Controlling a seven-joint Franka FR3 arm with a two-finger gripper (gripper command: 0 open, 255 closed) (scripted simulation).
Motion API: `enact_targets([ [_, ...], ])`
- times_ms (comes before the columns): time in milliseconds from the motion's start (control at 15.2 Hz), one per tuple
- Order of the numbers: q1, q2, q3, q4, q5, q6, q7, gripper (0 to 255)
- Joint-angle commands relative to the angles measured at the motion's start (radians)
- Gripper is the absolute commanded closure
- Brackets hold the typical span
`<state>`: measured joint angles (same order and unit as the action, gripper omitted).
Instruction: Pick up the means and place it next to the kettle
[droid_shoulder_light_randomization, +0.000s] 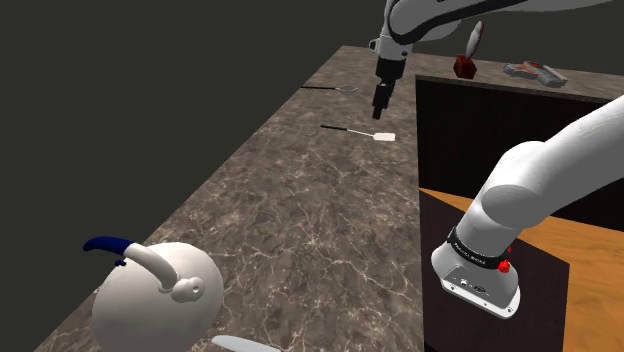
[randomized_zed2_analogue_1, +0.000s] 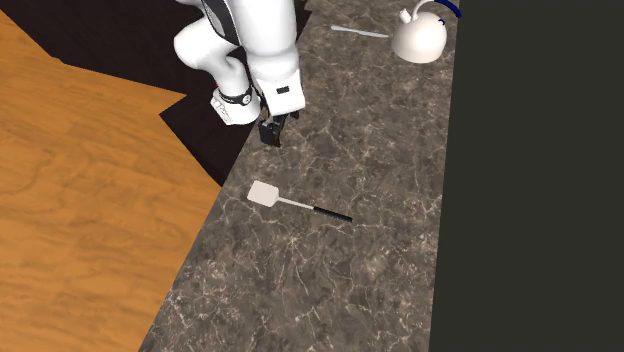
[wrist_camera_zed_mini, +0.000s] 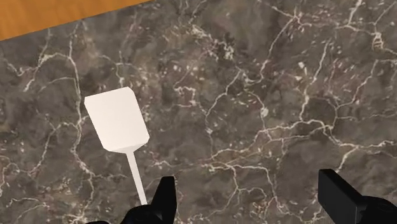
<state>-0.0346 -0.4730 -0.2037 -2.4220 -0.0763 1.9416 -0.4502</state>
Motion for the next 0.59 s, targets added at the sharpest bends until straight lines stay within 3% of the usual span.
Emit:
enact_targets([
  [0,0.003,0.065,-0.028,0.014,0.000,0.065,-0.050,0],
  [528,0.018,0.358,-0.123,0.134,0.079,0.271,-0.275,0],
])
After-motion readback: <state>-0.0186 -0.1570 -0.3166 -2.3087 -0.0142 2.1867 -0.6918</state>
